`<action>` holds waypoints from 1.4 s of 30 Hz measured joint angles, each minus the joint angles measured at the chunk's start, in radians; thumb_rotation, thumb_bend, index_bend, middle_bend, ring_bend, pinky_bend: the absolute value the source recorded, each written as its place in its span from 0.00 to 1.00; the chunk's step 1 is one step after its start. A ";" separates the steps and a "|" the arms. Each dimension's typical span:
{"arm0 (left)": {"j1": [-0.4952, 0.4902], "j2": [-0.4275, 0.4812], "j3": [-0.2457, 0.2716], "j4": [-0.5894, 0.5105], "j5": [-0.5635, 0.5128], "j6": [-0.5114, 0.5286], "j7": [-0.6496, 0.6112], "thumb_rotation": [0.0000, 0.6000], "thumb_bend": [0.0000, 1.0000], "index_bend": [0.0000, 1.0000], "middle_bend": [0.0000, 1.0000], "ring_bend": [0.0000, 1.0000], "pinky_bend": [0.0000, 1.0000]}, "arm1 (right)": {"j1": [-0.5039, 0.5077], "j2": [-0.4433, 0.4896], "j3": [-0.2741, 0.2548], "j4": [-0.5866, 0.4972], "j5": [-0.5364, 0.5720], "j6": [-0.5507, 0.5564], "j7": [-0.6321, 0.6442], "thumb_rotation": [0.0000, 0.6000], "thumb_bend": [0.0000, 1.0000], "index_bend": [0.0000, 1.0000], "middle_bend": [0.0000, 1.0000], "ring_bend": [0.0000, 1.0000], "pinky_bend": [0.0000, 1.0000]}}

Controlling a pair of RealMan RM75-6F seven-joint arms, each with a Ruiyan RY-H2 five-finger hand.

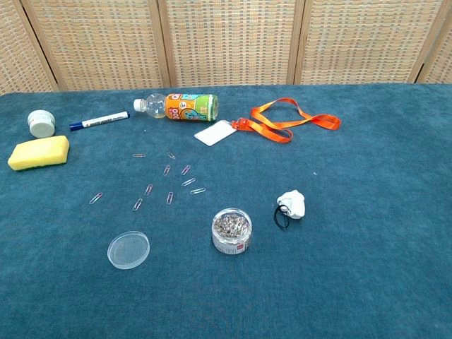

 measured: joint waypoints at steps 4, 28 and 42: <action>-0.002 -0.002 -0.001 0.001 -0.003 -0.005 0.004 1.00 0.18 0.00 0.00 0.00 0.00 | 0.001 -0.002 0.000 0.001 0.000 -0.003 -0.003 1.00 0.00 0.02 0.00 0.00 0.00; -0.387 -0.197 -0.094 0.288 -0.006 -0.465 0.081 1.00 0.26 0.16 0.00 0.00 0.00 | 0.020 -0.012 0.032 0.012 0.083 -0.041 -0.008 1.00 0.00 0.02 0.00 0.00 0.00; -0.728 -0.476 -0.102 0.641 0.136 -0.701 0.161 1.00 0.29 0.34 0.00 0.00 0.00 | 0.037 -0.041 0.057 0.032 0.170 -0.081 -0.070 1.00 0.00 0.02 0.00 0.00 0.00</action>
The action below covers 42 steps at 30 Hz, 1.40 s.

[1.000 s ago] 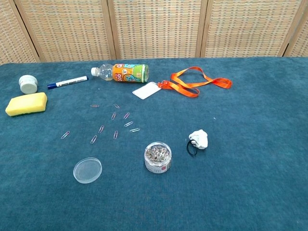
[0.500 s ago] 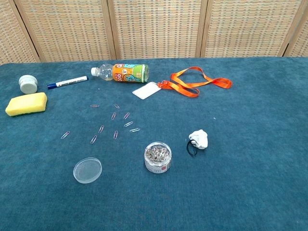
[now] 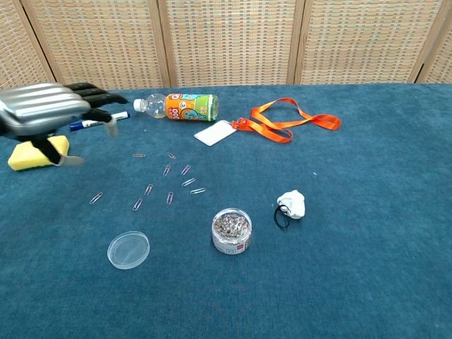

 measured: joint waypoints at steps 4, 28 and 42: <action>-0.044 -0.054 0.007 0.042 0.009 -0.025 0.014 1.00 0.31 0.36 0.00 0.00 0.00 | 0.003 -0.007 0.003 0.007 0.016 -0.009 -0.011 1.00 0.00 0.02 0.00 0.00 0.00; -0.142 -0.247 0.070 0.227 0.006 -0.061 0.047 1.00 0.35 0.47 0.00 0.00 0.00 | 0.008 -0.013 0.007 0.020 0.038 -0.022 -0.012 1.00 0.00 0.02 0.00 0.00 0.00; -0.175 -0.309 0.089 0.292 -0.023 -0.073 0.032 1.00 0.36 0.49 0.00 0.00 0.00 | 0.008 -0.010 0.009 0.023 0.044 -0.024 -0.002 1.00 0.00 0.02 0.00 0.00 0.00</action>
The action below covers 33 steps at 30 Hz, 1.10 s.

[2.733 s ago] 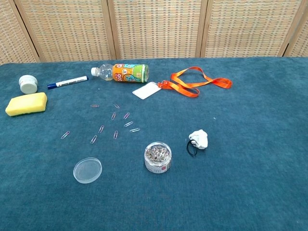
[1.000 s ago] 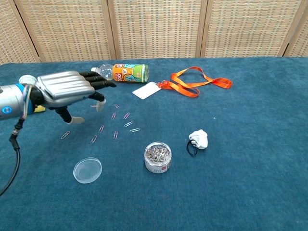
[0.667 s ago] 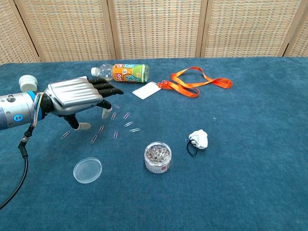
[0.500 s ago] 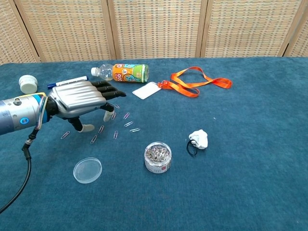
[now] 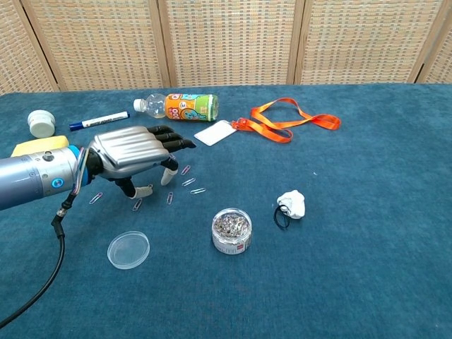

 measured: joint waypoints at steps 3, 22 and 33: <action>0.000 -0.008 0.007 0.010 -0.007 -0.002 -0.002 1.00 0.36 0.49 0.00 0.00 0.00 | -0.001 0.001 0.001 0.000 0.000 0.003 0.005 1.00 0.00 0.02 0.00 0.00 0.00; 0.000 -0.002 0.028 0.041 -0.024 0.021 0.009 1.00 0.37 0.49 0.00 0.00 0.00 | -0.002 0.001 -0.002 0.000 -0.006 0.006 0.005 1.00 0.00 0.02 0.00 0.00 0.00; 0.005 0.040 0.042 0.024 -0.027 0.040 0.000 1.00 0.36 0.49 0.00 0.00 0.00 | -0.001 -0.001 -0.005 -0.004 -0.013 0.006 -0.003 1.00 0.00 0.02 0.00 0.00 0.00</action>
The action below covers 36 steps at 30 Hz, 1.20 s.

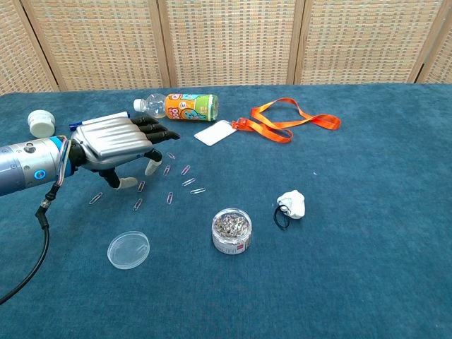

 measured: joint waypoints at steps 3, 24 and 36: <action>0.002 -0.001 0.006 0.002 -0.003 -0.005 -0.001 1.00 0.37 0.49 0.00 0.00 0.00 | 0.000 0.000 -0.001 0.000 -0.001 0.000 -0.001 1.00 0.00 0.02 0.00 0.00 0.00; -0.008 -0.061 0.016 0.049 -0.017 -0.023 -0.003 1.00 0.46 0.66 0.00 0.00 0.00 | 0.000 0.005 -0.003 0.002 -0.001 -0.004 0.011 1.00 0.00 0.02 0.00 0.00 0.00; -0.005 -0.008 0.005 -0.014 -0.028 0.012 0.001 1.00 0.47 0.68 0.00 0.00 0.00 | -0.001 0.008 -0.006 -0.003 -0.008 -0.001 0.014 1.00 0.00 0.02 0.00 0.00 0.00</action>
